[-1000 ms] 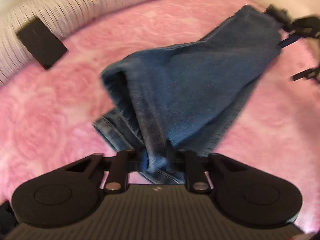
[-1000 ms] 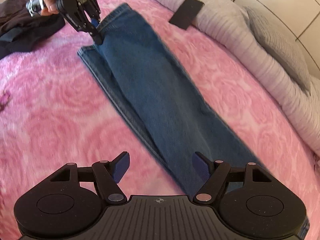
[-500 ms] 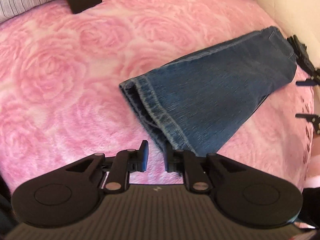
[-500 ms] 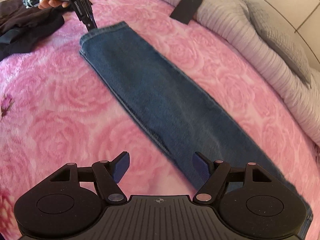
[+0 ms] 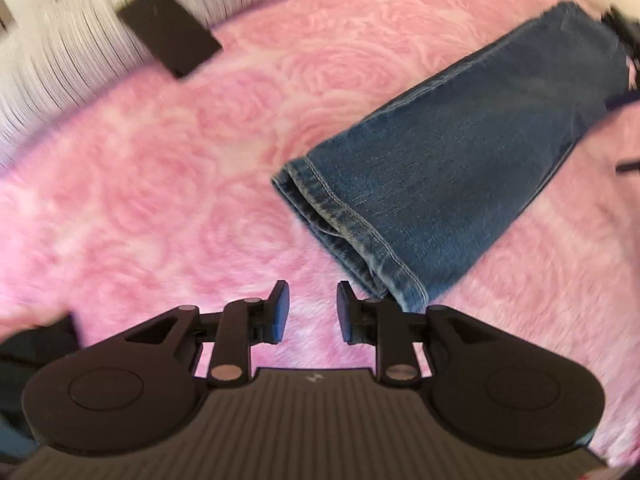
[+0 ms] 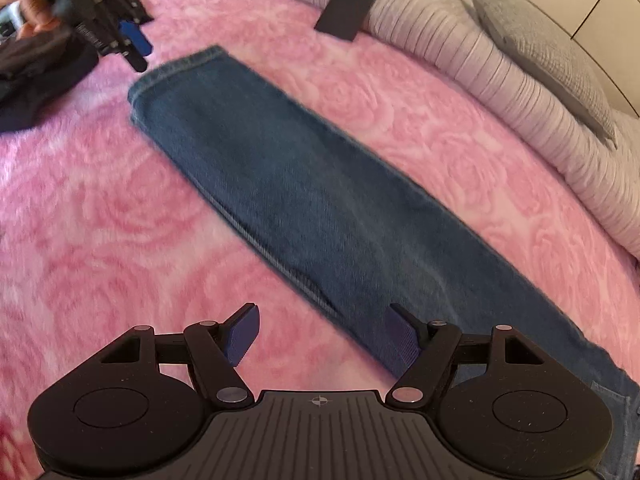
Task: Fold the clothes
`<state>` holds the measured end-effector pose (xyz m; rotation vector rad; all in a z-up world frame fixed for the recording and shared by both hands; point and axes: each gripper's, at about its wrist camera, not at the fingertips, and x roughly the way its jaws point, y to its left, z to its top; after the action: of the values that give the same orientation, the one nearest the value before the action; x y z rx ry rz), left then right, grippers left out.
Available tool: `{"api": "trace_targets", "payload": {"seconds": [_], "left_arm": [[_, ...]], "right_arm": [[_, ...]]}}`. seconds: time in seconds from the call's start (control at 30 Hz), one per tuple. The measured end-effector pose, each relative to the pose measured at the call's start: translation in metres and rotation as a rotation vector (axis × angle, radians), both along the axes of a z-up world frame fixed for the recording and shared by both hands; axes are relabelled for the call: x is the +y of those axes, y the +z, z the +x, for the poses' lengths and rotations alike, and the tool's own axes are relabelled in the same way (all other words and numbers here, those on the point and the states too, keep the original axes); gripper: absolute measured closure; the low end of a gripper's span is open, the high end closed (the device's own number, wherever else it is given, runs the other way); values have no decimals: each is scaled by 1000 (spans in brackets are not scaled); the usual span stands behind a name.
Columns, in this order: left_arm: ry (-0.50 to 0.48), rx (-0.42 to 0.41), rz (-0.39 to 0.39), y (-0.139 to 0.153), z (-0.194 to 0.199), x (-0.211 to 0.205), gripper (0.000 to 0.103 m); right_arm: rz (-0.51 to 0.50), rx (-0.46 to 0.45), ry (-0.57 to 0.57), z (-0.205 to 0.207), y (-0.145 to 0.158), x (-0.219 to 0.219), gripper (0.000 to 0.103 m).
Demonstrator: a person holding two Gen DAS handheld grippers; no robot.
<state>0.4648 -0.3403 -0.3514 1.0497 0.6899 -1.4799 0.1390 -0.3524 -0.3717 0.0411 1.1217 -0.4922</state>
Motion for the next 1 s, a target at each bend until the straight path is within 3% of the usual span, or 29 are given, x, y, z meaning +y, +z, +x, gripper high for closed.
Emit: {"api": "trace_targets", "payload": {"seconds": [0.1, 0.17, 0.23, 0.3, 0.5, 0.63, 0.67, 0.73, 0.83, 0.97, 1.0], "left_arm": [[-54, -57, -58, 16, -27, 13, 78], [-151, -124, -83, 16, -50, 18, 74], [-268, -202, -86, 8, -72, 19, 73], [-344, -228, -54, -1, -84, 16, 72], [-319, -166, -57, -16, -86, -22, 72], [-303, -135, 40, -51, -74, -49, 68], [-317, -127, 33, -55, -71, -51, 63], [-327, -121, 40, -54, -66, -56, 56], [-345, -119, 37, -34, -68, -61, 69], [-396, -54, -38, -12, -89, -71, 68], [-408, -46, -40, -15, -96, -76, 68]], "right_arm": [[12, -16, -39, 2, -8, -14, 30], [21, -12, -53, -1, -14, -25, 30], [30, -20, -59, -7, -16, -35, 30], [40, -33, -59, -15, -15, -42, 30], [18, -113, -176, -45, -16, -60, 30], [58, -102, -279, -48, -40, -78, 30], [66, -91, -283, -46, -44, -80, 30], [82, -102, -303, -44, -41, -82, 30], [106, -164, -347, -44, -21, -81, 30], [103, -259, -383, -39, 2, -75, 30], [119, -241, -383, -31, -4, -79, 30]]}}
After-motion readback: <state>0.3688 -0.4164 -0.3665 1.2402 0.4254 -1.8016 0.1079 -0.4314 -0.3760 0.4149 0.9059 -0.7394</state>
